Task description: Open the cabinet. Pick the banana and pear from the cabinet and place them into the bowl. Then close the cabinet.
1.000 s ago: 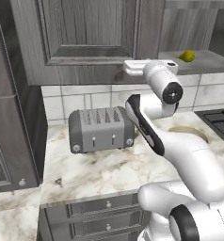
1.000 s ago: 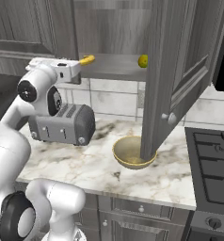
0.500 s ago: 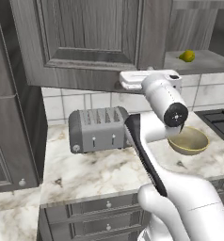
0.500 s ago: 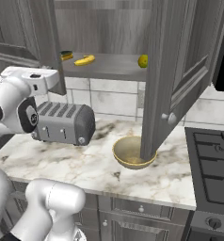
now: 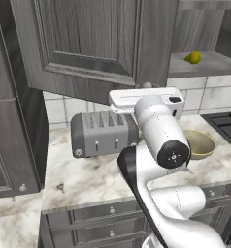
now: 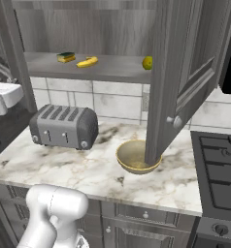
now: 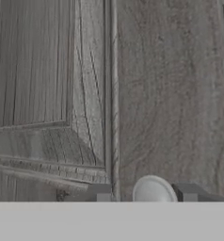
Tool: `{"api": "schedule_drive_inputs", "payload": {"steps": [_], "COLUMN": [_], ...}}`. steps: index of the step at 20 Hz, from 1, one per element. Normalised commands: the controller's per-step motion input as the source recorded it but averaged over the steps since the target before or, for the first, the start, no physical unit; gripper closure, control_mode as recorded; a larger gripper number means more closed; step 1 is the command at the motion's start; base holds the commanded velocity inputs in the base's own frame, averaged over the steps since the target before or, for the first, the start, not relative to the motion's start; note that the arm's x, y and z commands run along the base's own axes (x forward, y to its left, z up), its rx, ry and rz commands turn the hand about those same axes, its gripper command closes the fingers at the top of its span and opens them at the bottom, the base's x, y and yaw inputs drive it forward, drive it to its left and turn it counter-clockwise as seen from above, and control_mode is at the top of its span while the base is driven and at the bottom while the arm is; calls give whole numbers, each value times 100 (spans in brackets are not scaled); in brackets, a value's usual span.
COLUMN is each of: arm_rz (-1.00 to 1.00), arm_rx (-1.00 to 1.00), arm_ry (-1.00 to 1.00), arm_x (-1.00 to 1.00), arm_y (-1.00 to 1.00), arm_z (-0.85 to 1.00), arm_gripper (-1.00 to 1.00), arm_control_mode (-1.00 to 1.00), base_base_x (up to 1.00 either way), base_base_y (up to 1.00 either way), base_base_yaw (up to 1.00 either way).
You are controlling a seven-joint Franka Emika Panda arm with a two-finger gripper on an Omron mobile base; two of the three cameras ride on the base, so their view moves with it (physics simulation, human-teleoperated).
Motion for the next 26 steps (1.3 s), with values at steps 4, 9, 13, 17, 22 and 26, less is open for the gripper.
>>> {"api": "schedule_drive_inputs", "payload": {"steps": [4,9,13,17,22,26], "arm_rz": [-8,0,0,0,-2,-3], "arm_rx": [0,-2,0,0,0,8], "arm_ry": [1,0,0,-4,-3,-3], "arm_x": [-58,0,0,-39,-66,-85], "arm_y": [74,14,0,0,0,-26], "arm_z": [0,0,0,0,0,0], "arm_gripper": [100,100,-100,-100,-100,-100], "arm_control_mode": [-100,-100,-100,-100,-100,-100], "base_base_x": [0,0,0,0,0,0], "base_base_y": [0,0,0,0,0,0], "base_base_yaw": [0,0,0,0,0,0]}}
